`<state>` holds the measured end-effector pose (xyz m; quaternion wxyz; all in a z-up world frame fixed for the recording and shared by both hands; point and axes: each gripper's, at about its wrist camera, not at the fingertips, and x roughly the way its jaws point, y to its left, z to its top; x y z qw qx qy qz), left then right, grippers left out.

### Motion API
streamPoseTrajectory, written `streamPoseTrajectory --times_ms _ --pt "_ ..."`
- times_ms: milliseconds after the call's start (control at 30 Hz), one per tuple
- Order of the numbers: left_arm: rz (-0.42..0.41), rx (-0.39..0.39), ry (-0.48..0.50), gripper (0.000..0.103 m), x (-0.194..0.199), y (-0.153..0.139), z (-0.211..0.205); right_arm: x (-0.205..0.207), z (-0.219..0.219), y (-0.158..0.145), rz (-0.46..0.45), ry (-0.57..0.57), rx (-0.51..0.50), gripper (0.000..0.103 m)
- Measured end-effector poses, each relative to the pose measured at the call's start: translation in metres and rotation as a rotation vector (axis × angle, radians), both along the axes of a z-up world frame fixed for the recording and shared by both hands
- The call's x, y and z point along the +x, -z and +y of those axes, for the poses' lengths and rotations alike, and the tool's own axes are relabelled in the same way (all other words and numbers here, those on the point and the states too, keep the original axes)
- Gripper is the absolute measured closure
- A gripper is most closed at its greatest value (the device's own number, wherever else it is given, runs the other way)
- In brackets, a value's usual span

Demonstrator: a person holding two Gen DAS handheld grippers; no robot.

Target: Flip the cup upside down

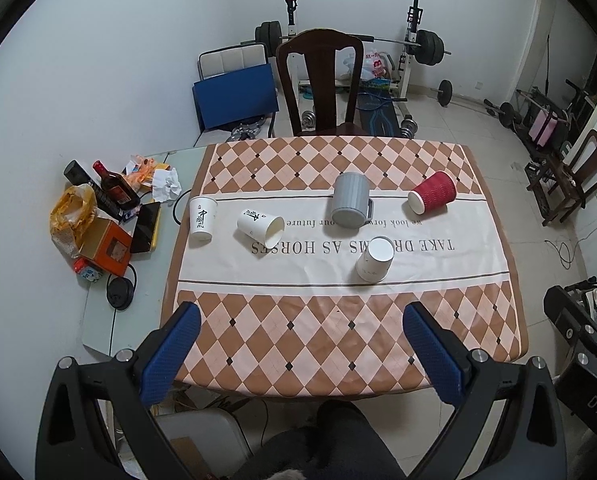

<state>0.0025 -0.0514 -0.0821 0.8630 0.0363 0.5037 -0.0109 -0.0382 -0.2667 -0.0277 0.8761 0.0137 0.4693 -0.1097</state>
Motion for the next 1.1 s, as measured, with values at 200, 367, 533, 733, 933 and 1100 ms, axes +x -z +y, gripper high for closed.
streamPoseTrajectory --times_ms 200,367,533,733,933,1100 --pt "-0.001 0.004 0.001 0.000 0.000 0.000 -0.001 0.000 0.000 0.002 -0.001 0.002 -0.006 0.001" --pt "0.000 0.002 -0.001 0.000 0.000 0.000 -0.001 -0.003 -0.001 0.009 0.006 0.000 -0.013 0.001" --pt "-0.002 0.001 -0.003 0.000 0.001 0.000 -0.001 -0.001 -0.001 0.010 0.005 0.002 -0.010 0.001" --pt "-0.004 0.003 0.001 0.000 -0.004 -0.001 0.001 0.003 0.000 0.011 0.007 0.004 -0.010 0.001" --pt "-0.003 0.000 0.003 0.000 -0.005 -0.003 0.001 0.004 0.000 0.011 0.007 0.003 -0.009 0.001" --pt "-0.001 0.004 0.011 0.000 -0.008 -0.005 0.004 0.002 0.000 0.010 0.007 0.004 -0.011 0.001"
